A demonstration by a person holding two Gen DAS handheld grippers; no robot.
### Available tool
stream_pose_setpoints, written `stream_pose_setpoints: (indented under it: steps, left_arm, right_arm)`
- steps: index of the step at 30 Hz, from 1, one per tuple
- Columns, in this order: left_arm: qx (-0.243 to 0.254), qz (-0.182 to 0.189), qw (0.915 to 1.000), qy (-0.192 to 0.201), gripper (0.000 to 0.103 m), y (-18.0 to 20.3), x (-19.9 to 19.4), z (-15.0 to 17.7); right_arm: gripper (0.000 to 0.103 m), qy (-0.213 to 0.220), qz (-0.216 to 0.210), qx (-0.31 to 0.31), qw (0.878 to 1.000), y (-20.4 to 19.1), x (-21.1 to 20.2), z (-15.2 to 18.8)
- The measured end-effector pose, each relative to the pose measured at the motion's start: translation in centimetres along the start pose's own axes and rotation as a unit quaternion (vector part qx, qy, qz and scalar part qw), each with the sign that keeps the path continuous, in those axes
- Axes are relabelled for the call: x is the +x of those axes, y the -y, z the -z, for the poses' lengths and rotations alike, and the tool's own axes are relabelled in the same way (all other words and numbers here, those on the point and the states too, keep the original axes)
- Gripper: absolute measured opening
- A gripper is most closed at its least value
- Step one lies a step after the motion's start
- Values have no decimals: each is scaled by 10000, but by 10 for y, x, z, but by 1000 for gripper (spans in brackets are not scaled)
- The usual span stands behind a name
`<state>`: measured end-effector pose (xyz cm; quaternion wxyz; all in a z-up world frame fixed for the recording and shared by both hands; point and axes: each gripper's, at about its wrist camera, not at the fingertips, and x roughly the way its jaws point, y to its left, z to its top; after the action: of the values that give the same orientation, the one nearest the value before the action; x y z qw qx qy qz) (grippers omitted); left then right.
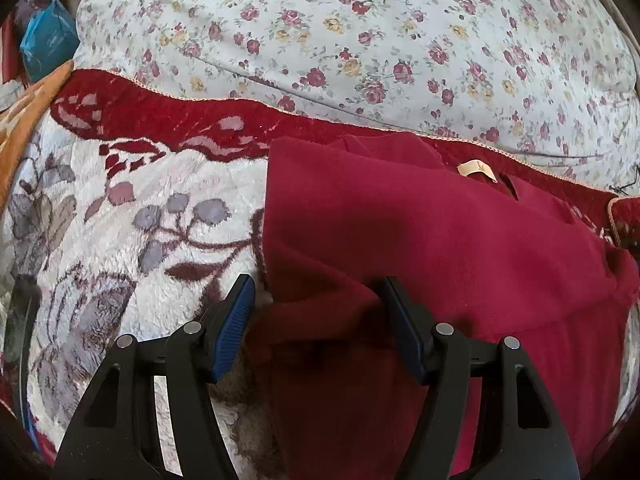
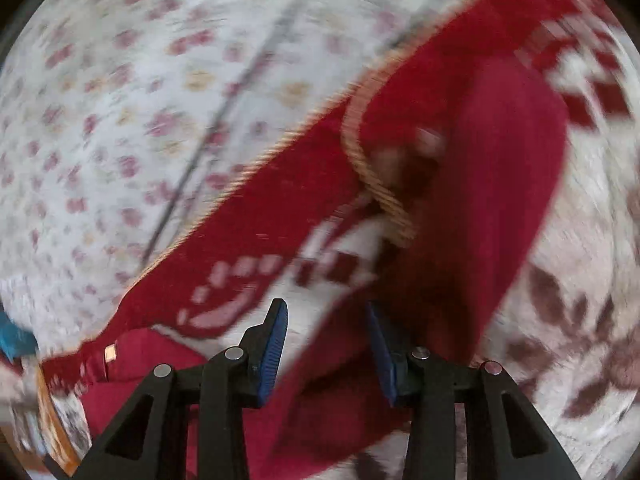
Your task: Fold small clothes
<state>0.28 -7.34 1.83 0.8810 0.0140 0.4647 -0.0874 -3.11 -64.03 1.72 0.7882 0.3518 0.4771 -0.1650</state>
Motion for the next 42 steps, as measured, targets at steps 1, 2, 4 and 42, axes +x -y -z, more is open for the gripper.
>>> stream_pose_setpoints:
  steps: [1, 2, 4, 42]
  left_arm:
    - [-10, -5, 10000, 1, 66, 0, 0, 0]
    - [-6, -11, 10000, 7, 66, 0, 0, 0]
    - [23, -37, 10000, 33, 66, 2, -1, 0]
    - [-276, -10, 9995, 156, 66, -8, -19, 3]
  right_arm:
    - [39, -61, -97, 92, 9999, 5, 1, 1]
    - [39, -91, -143, 118, 9998, 7, 1, 1]
    - [39, -61, -129, -2, 9999, 3, 1, 1]
    - [52, 1381, 570, 266, 9884, 53, -84, -46]
